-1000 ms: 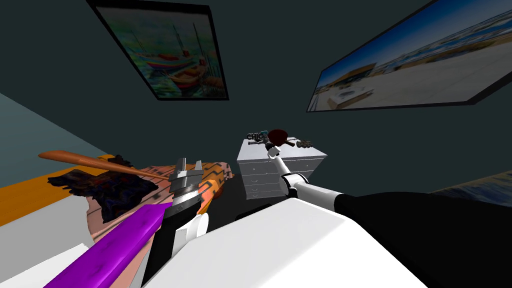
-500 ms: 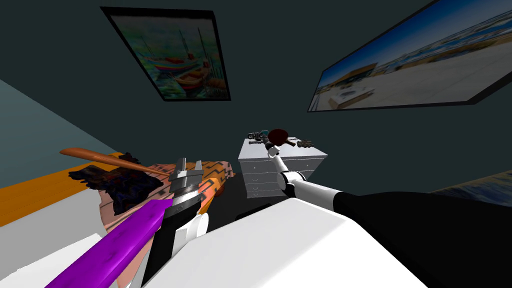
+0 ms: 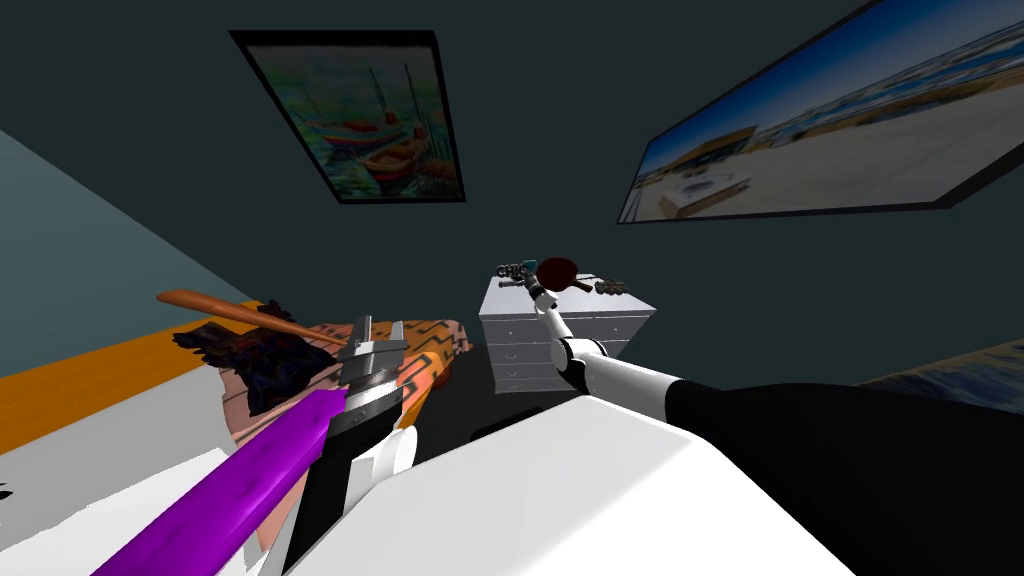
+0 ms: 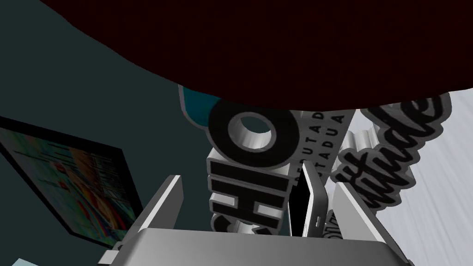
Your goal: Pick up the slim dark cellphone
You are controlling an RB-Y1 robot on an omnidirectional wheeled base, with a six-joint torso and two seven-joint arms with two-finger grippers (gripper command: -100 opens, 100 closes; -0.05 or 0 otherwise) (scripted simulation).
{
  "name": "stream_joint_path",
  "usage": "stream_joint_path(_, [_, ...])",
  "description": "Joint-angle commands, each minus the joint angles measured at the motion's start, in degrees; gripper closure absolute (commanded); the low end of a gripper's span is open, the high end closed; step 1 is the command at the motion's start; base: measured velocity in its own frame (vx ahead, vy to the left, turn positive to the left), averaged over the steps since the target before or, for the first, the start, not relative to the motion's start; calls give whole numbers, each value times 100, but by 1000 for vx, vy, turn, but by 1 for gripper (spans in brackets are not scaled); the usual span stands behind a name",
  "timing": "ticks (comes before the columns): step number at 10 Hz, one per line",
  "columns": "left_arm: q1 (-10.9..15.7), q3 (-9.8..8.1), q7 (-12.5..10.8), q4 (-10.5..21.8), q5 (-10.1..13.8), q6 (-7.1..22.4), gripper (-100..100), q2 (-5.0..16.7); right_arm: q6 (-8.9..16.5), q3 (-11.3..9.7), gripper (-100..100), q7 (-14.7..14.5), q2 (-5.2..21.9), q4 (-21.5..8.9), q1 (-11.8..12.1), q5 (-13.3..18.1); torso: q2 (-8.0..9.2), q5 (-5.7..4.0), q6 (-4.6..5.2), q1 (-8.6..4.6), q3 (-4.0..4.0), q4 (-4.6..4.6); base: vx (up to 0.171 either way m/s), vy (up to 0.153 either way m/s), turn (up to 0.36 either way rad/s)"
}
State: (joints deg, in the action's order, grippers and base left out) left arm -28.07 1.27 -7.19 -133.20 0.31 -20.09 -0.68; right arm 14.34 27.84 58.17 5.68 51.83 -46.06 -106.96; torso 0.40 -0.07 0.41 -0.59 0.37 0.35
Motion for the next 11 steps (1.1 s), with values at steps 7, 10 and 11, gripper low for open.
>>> stream_joint_path(7, [-1, 0, 0, 0, 0, 0, 0, 0, 387, 609, -100, 773, -83, -852, -468, 1260, -6, -1, 2, -2, -3, -2, -32, 6, 26])
stream_joint_path(10, [-1, 0, 0, 0, 0, 0, 0, 0, 364, 560, 100, 824, -90, -784, -439, 1191, -21, -2, 2, -6, -12, -5, -2, 0, -1])
stream_joint_path(11, [-1, 0, 0, 0, 0, 0, 0, 0, 360, 562, 100, 827, -96, -798, -422, 1192, -13, 4, 2, -2, 0, 11, 0, 0, 0])
